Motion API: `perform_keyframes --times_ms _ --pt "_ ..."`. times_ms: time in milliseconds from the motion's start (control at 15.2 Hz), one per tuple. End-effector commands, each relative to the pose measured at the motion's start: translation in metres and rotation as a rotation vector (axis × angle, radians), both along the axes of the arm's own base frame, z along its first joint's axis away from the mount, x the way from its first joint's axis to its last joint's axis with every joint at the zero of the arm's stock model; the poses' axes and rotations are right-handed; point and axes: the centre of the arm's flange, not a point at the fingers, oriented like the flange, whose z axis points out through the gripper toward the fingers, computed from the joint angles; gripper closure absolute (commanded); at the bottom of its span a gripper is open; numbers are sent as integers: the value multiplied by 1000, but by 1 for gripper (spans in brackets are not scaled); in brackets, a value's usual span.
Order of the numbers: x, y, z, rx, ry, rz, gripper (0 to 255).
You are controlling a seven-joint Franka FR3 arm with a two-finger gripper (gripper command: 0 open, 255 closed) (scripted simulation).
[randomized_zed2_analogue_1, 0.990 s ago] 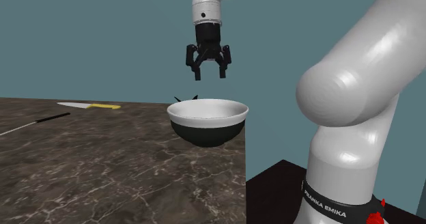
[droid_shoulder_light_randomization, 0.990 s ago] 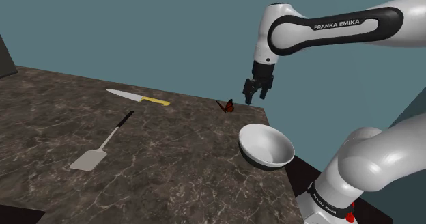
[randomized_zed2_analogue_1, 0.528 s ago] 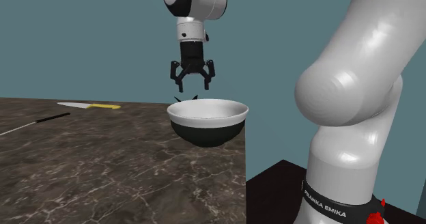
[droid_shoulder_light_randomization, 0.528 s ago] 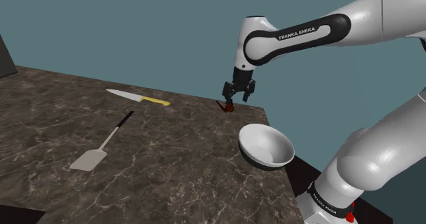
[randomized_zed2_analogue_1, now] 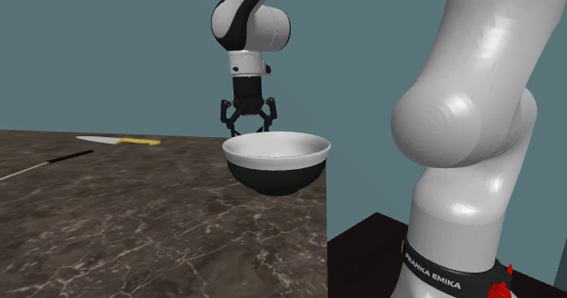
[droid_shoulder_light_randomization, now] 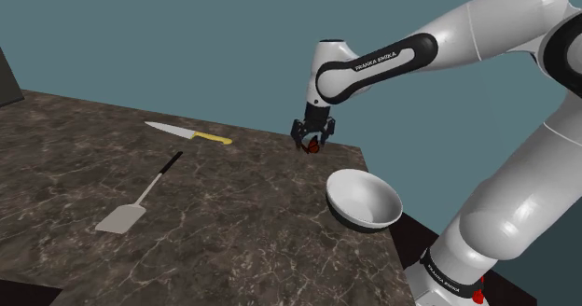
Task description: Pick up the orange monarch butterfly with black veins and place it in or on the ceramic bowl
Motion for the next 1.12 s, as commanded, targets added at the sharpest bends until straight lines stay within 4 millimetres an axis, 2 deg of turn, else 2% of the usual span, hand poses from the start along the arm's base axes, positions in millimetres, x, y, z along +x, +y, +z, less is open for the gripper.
perform_keyframes --times_ms 0,132,594,660,1056 --pt "-1 -1 -11 0 -1 -1 0" --pt "-1 -1 -19 0 -1 -1 0" --pt "-1 -1 -19 0 -1 -1 0" --pt "-1 -1 -19 0 -1 -1 255" --pt "-1 -1 -20 0 -1 -1 255"
